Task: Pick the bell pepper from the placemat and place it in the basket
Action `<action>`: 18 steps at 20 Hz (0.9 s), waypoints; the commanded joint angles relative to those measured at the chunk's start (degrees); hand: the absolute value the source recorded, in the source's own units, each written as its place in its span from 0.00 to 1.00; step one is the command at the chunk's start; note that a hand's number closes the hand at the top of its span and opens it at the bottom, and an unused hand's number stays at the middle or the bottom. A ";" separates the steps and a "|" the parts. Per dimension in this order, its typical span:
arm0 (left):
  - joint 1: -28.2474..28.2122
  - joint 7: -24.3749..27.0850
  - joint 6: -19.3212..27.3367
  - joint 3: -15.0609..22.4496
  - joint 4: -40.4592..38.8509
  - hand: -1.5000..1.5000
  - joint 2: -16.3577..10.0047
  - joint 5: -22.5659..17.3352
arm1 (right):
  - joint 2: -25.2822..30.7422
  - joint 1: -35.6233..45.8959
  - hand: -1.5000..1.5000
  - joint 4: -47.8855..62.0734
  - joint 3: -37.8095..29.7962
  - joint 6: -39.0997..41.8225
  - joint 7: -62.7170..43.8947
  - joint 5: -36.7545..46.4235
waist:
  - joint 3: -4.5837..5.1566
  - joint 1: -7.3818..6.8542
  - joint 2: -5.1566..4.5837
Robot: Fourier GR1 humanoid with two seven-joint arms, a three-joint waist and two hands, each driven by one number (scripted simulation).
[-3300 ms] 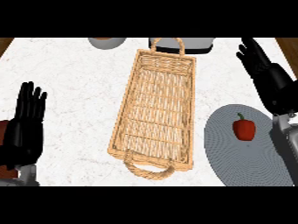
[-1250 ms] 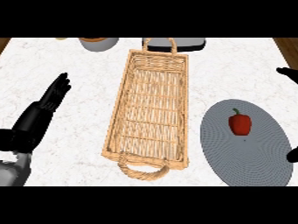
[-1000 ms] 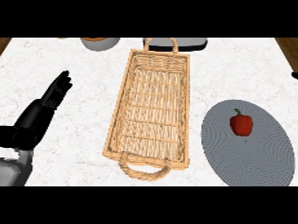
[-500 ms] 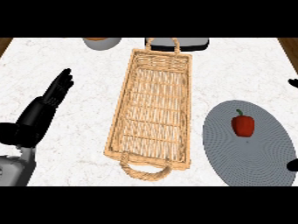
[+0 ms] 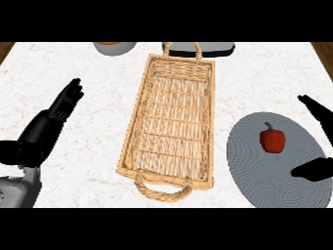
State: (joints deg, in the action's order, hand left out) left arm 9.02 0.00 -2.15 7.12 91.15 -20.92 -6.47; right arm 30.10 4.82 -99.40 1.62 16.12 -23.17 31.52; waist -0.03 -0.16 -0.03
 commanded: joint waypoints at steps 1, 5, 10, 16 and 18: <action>-0.78 2.66 -2.52 -3.04 -1.70 0.50 0.19 0.50 | -2.88 2.37 0.00 7.95 0.25 -3.70 5.36 5.16 | 0.02 -0.05 -0.02; -0.35 0.87 -3.73 -3.18 -1.89 0.50 2.79 2.94 | -3.63 2.56 0.00 10.72 -2.47 -2.98 9.45 6.24 | 0.02 0.12 0.03; 3.14 -4.05 -4.71 -4.93 -0.75 0.50 3.79 2.98 | -4.47 -0.61 0.00 5.51 -3.16 -0.84 11.37 5.94 | 0.02 0.27 0.06; 2.80 -2.70 -4.50 -5.27 -1.29 0.50 6.87 6.49 | -7.33 3.41 0.00 6.90 -4.21 0.89 10.27 7.27 | 0.03 0.21 0.05; 1.37 0.61 -6.74 -6.75 -2.82 0.50 6.09 5.44 | -9.09 -0.29 0.00 3.99 -2.43 -0.50 8.37 9.91 | 0.03 0.29 0.05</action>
State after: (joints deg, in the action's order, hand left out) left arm 9.16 -0.55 -6.91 2.44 90.55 -15.12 -0.84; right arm 23.23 6.75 -93.09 -1.73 16.02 -13.33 38.78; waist 0.01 0.01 0.03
